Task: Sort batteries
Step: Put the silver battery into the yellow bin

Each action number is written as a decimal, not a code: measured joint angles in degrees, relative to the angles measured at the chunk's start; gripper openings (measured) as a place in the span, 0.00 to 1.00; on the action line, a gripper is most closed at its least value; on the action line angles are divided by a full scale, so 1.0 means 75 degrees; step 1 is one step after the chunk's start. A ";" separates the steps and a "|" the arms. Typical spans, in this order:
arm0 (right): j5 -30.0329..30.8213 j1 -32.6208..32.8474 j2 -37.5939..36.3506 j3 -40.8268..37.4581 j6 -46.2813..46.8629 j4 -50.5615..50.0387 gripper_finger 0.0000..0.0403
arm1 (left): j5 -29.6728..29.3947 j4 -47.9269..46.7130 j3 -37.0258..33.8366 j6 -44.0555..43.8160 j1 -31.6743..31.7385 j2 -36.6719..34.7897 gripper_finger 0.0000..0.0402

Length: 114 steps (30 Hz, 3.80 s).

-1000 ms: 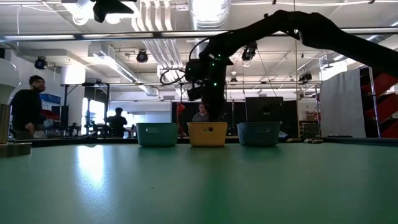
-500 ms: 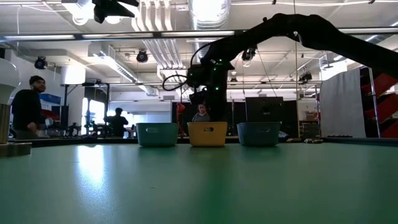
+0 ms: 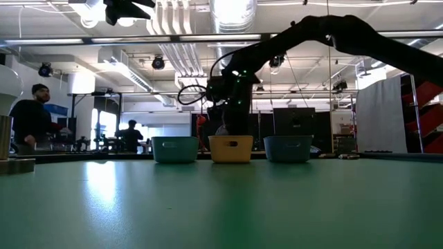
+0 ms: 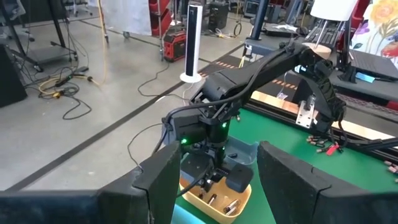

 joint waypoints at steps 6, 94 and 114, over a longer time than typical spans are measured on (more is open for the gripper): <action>-0.0026 0.0029 -0.0019 -0.0182 0.0318 0.0066 0.06 | -0.0009 -0.0003 0.0000 0.0084 0.0000 0.0000 0.48; -0.4089 1.0726 -0.5728 -0.9825 1.6023 0.3175 0.27 | 0.2706 0.2810 0.1551 0.2255 0.0020 0.3471 0.48; -0.4148 1.1111 -0.5290 -1.0343 1.5960 0.4688 0.19 | 0.4555 0.1683 0.2161 0.1912 0.0945 0.3243 0.48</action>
